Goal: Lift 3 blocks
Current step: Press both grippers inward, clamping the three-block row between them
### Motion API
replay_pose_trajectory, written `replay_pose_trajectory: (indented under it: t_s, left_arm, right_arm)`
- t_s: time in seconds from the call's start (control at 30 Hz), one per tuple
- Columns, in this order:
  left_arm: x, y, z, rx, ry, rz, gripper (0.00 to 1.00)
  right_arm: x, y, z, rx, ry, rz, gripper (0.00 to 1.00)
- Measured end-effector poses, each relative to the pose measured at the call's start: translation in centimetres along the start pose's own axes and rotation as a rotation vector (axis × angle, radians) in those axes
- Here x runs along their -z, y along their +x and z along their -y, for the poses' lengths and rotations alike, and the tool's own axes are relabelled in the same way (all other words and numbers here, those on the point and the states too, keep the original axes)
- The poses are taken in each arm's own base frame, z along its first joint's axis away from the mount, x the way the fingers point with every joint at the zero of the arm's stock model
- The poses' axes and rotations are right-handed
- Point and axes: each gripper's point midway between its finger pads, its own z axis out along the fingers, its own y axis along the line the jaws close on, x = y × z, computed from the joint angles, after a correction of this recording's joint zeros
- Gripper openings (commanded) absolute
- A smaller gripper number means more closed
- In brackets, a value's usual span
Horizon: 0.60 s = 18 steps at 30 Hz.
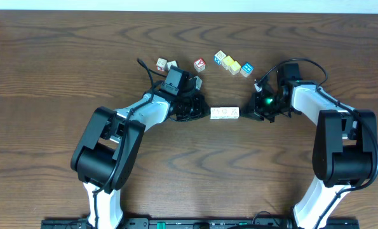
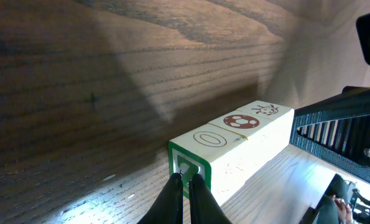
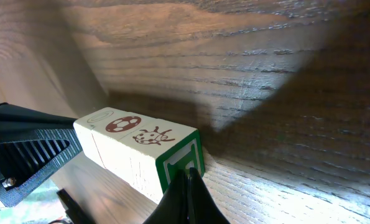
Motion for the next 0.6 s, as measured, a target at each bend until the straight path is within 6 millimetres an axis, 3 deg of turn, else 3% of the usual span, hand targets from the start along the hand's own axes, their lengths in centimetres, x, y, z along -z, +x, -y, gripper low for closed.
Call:
replay_pose_trajectory:
  t_s: [0.6]
  left_arm:
    - [0.01,0.0,0.11,-0.001,0.006,-0.002,0.07]
  right_arm:
    - [0.0,-0.22,-0.2,0.014,-0.01,0.007,0.01]
